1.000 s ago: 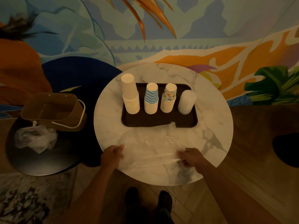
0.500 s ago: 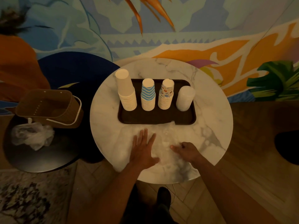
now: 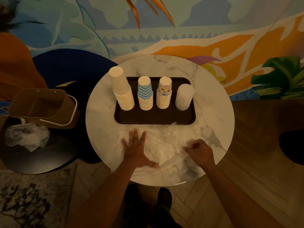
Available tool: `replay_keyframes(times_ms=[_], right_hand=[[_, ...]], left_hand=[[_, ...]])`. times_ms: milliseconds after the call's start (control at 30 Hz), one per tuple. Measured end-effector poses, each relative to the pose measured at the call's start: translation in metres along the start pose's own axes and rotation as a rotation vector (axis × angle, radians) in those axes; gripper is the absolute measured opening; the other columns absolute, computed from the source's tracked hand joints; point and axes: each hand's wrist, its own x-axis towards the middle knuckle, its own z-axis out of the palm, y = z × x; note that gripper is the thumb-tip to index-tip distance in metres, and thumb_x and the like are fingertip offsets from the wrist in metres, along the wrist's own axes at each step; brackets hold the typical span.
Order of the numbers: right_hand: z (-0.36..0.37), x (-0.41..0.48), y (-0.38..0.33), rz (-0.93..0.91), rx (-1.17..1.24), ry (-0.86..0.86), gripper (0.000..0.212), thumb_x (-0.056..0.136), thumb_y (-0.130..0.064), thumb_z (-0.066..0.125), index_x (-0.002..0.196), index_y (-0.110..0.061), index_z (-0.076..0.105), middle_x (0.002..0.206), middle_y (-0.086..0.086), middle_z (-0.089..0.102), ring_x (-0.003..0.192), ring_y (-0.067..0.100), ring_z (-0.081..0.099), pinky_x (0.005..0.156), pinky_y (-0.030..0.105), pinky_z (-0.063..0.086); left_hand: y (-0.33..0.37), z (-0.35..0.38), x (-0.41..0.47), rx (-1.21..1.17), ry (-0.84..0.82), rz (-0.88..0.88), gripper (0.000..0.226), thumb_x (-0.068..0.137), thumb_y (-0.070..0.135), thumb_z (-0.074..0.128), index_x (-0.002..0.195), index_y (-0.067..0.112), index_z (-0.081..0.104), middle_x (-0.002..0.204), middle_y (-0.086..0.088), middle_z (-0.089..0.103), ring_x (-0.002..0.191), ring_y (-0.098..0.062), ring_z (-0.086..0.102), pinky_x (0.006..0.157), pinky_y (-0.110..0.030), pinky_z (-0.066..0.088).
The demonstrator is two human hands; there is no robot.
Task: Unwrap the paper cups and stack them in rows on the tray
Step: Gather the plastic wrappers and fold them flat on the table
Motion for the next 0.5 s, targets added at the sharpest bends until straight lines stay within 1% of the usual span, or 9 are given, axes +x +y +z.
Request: replay_keyframes(times_ms=[67,100,133,167,233,267,333,367,500], right_hand=[[0.004,-0.001,-0.012,-0.321,0.016,0.07,0.03,0.078,-0.027,0.087,0.096,-0.03,0.064,0.103,-0.009,0.066,0.088,0.011,0.065,0.076,0.029,0.055],[0.007,0.0,-0.018,-0.5,-0.05,0.065,0.033,0.078,-0.021,0.086,0.103,-0.031,0.066,0.112,-0.008,0.065,0.097,0.013,0.064,0.079,0.03,0.056],[0.013,0.001,-0.025,-0.654,-0.159,0.025,0.041,0.078,-0.019,0.085,0.113,-0.031,0.067,0.124,-0.006,0.063,0.109,0.017,0.062,0.087,0.034,0.056],[0.018,0.003,-0.033,-0.751,-0.295,-0.053,0.055,0.077,-0.019,0.085,0.126,-0.031,0.064,0.14,-0.003,0.057,0.123,0.02,0.056,0.098,0.038,0.053],[0.029,0.007,-0.044,-0.782,-0.573,-0.235,0.091,0.073,-0.03,0.088,0.152,-0.03,0.042,0.165,0.001,0.029,0.148,0.025,0.033,0.115,0.042,0.039],[0.034,0.01,-0.048,-0.753,-0.695,-0.312,0.11,0.072,-0.037,0.089,0.16,-0.027,0.025,0.17,0.003,0.013,0.154,0.027,0.019,0.119,0.042,0.031],[0.039,0.016,-0.052,-0.665,-0.869,-0.426,0.137,0.067,-0.05,0.09,0.163,-0.02,-0.003,0.171,0.007,-0.011,0.158,0.027,-0.003,0.124,0.044,0.018],[0.039,0.018,-0.052,-0.63,-0.917,-0.458,0.146,0.064,-0.056,0.09,0.162,-0.018,-0.011,0.169,0.01,-0.018,0.157,0.028,-0.01,0.125,0.045,0.013],[0.033,0.028,-0.047,-0.593,-0.99,-0.471,0.168,0.048,-0.071,0.089,0.157,-0.013,-0.025,0.163,0.015,-0.033,0.152,0.033,-0.026,0.126,0.05,0.002]], left_hand=[[0.002,-0.001,0.0,-0.004,-0.015,-0.009,0.167,0.032,0.104,0.058,0.152,0.033,-0.035,0.157,-0.014,-0.045,0.144,-0.037,-0.041,0.115,-0.072,-0.01],[0.003,-0.001,0.0,0.0,-0.02,-0.015,0.167,0.033,0.103,0.059,0.153,0.032,-0.033,0.157,-0.016,-0.043,0.145,-0.038,-0.04,0.116,-0.072,-0.01],[0.005,-0.002,-0.001,0.011,-0.017,-0.019,0.167,0.033,0.102,0.06,0.154,0.03,-0.031,0.158,-0.018,-0.041,0.145,-0.04,-0.039,0.116,-0.072,-0.01],[0.008,-0.002,-0.001,0.024,-0.008,-0.017,0.167,0.034,0.102,0.059,0.155,0.028,-0.03,0.158,-0.02,-0.04,0.145,-0.042,-0.038,0.116,-0.071,-0.011],[0.014,-0.002,-0.002,0.035,0.03,0.016,0.167,0.034,0.104,0.056,0.156,0.026,-0.027,0.158,-0.022,-0.04,0.144,-0.042,-0.039,0.116,-0.07,-0.014],[0.017,-0.001,-0.003,0.041,0.047,0.037,0.167,0.033,0.105,0.054,0.156,0.026,-0.027,0.157,-0.022,-0.041,0.144,-0.041,-0.04,0.116,-0.07,-0.014],[0.017,0.001,-0.005,0.062,0.033,0.05,0.169,0.03,0.106,0.052,0.155,0.026,-0.03,0.156,-0.021,-0.043,0.143,-0.041,-0.041,0.115,-0.071,-0.013],[0.014,0.003,-0.007,0.059,0.013,0.034,0.171,0.028,0.106,0.052,0.154,0.027,-0.032,0.155,-0.02,-0.045,0.143,-0.041,-0.042,0.114,-0.072,-0.013],[-0.016,0.002,-0.016,-0.023,-0.018,-0.041,0.174,0.021,0.106,0.055,0.149,0.034,-0.038,0.153,-0.011,-0.05,0.143,-0.037,-0.042,0.116,-0.071,-0.014]])
